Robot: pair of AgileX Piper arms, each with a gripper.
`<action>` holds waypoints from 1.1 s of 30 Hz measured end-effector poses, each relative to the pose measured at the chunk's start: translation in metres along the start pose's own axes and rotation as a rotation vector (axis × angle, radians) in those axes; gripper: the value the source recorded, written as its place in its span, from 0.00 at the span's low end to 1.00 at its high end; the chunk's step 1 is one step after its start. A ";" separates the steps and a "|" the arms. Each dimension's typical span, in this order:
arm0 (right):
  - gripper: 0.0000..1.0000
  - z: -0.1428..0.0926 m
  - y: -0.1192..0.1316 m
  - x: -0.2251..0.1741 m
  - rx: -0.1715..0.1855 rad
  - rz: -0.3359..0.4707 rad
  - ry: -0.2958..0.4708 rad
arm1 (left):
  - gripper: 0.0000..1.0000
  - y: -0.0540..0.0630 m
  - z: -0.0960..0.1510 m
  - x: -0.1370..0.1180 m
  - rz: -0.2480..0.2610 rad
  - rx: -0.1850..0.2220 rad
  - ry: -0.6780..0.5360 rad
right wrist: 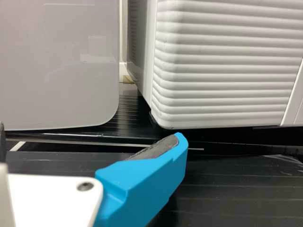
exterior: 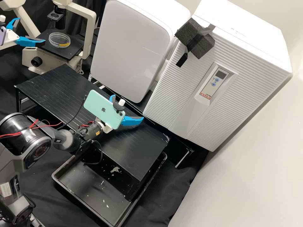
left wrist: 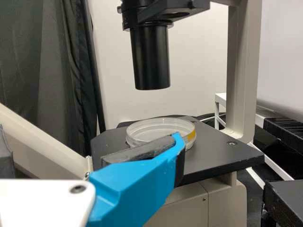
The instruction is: Place the petri dish on the bench
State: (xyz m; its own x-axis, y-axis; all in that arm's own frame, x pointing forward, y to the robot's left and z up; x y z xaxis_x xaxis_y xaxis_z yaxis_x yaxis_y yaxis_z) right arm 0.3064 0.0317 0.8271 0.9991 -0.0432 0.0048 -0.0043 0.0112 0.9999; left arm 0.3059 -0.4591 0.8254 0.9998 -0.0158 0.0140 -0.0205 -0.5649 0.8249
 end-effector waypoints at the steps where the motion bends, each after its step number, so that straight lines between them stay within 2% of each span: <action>1: 1.00 0.000 0.000 0.000 0.000 0.000 0.000 | 1.00 0.000 0.000 0.000 0.000 0.000 0.000; 11: 1.00 0.000 0.000 0.000 0.000 0.000 0.000 | 1.00 0.000 0.001 0.000 0.000 0.000 -0.002; 18: 1.00 0.000 0.000 0.000 0.000 0.000 0.000 | 1.00 -0.003 0.018 0.000 -0.009 0.001 -0.063; 22: 1.00 0.000 0.000 0.000 0.000 0.000 0.000 | 1.00 0.004 0.028 0.005 0.011 0.013 -0.105; 25: 1.00 0.000 0.000 0.000 0.000 0.000 0.000 | 1.00 0.007 0.029 0.014 0.027 0.004 -0.109; 29: 1.00 0.000 0.000 0.000 0.000 0.000 0.000 | 1.00 0.001 0.029 0.028 -0.005 -0.001 -0.101; 33: 1.00 0.000 0.000 0.000 0.000 0.000 0.000 | 1.00 -0.009 0.024 0.039 -0.072 -0.021 -0.077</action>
State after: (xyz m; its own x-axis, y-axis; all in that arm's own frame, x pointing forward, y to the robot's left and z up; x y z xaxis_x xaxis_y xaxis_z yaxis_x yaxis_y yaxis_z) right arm 0.3064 0.0317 0.8271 0.9991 -0.0432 0.0048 -0.0043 0.0112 0.9999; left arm 0.3454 -0.4747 0.8044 0.9953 -0.0396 -0.0889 0.0526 -0.5494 0.8339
